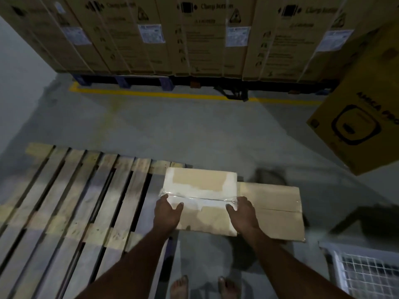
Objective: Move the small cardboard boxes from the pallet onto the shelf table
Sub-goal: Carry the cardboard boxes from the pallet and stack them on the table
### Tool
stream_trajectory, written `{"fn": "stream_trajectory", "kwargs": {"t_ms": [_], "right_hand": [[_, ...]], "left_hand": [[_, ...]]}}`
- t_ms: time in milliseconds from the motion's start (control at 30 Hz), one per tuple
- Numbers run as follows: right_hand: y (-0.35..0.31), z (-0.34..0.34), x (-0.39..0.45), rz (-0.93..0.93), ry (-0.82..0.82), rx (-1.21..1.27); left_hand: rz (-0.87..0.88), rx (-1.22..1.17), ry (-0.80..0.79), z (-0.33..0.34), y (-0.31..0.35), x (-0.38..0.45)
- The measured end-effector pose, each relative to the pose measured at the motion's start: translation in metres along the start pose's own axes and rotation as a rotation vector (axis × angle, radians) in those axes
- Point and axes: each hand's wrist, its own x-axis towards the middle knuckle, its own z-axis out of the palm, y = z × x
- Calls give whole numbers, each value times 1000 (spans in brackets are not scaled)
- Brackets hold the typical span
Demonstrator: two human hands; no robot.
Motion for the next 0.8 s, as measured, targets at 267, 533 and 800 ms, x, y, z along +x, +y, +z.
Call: {"fn": "stream_trajectory", "kwargs": {"t_ms": [267, 533, 800], "right_hand": [[33, 63, 31, 234, -11, 48], [-10, 41, 12, 101, 155, 151], [-130, -74, -49, 15, 439, 436]], "left_hand": [[-198, -119, -104, 7, -58, 40], [-46, -259, -176, -35, -30, 40], [231, -459, -22, -127, 90, 2]]}}
